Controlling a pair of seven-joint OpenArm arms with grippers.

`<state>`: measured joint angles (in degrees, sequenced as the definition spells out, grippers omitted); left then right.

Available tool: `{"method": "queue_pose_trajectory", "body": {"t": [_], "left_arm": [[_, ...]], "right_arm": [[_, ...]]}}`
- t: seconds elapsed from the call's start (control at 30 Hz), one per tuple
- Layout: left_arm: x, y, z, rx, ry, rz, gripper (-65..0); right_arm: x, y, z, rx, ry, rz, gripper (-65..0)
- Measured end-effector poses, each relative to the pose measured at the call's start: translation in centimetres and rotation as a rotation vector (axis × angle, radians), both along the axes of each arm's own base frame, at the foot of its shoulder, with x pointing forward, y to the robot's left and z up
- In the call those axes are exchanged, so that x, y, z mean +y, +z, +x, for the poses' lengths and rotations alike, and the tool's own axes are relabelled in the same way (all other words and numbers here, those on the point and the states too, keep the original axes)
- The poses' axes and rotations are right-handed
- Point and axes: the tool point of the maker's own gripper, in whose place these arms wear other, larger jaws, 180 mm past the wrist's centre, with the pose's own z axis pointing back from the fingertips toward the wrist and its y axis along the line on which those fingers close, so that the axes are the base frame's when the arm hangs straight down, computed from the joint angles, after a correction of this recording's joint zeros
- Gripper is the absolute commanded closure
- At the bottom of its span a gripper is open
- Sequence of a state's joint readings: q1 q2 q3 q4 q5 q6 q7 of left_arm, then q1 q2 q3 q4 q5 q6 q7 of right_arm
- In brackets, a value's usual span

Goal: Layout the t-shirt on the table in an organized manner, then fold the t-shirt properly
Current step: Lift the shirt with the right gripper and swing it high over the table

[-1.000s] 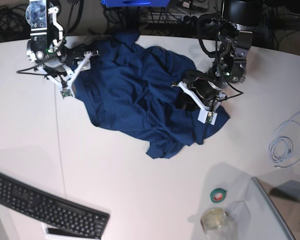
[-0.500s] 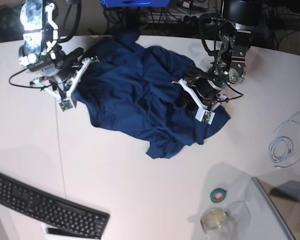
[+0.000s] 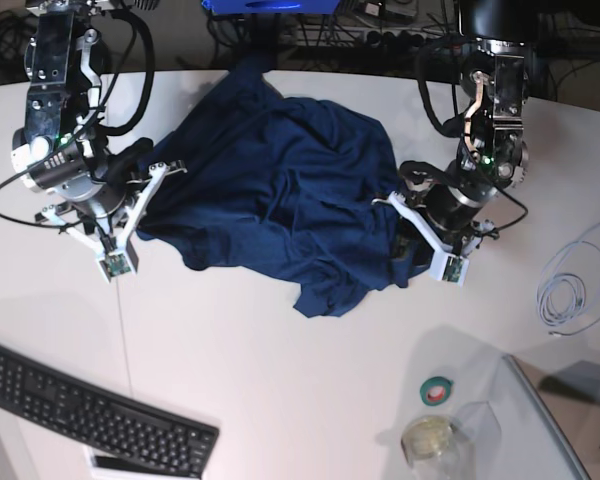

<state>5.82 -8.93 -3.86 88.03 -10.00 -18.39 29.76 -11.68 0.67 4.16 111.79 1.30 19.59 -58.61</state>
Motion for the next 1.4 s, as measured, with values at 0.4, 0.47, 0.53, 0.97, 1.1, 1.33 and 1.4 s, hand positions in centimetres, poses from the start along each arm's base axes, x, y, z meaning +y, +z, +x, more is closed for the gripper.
{"method": "queue_pose_trajectory", "body": {"t": [0.4,0.47,0.53,0.97,1.1,1.33,1.4], "left_arm": [[-4.4,0.5,1.3,0.087,-0.158,0.073,-21.1],[-4.3,0.3,1.2,0.091,-0.157,0.074,-21.1],[-4.2,-0.2,0.8,0.104,-0.157,0.075,-20.9],[4.0,-2.6,-0.3,0.189,0.004,0.135,-20.2],[7.3,-1.9,0.2,0.172,0.099,0.133,-20.2],[9.4,-1.3,0.2,0.158,0.167,0.122,-20.2],[9.7,-1.3,0.1,0.160,0.175,0.127,-20.2]], "right_arm": [[-0.1,2.9,3.7,-0.094,-0.002,-0.006,-0.3],[-0.6,4.3,5.3,-0.142,0.005,-0.023,-0.3],[-1.1,5.6,6.6,-0.180,0.004,-0.043,-0.3],[-3.4,17.4,15.1,-0.454,-0.009,-0.126,-0.3],[-2.1,20.0,16.8,-0.508,0.054,-0.167,-0.3],[1.4,24.5,18.7,-0.620,0.162,-0.191,-0.3],[1.5,25.7,19.7,-0.634,0.165,-0.209,-0.3]]}}
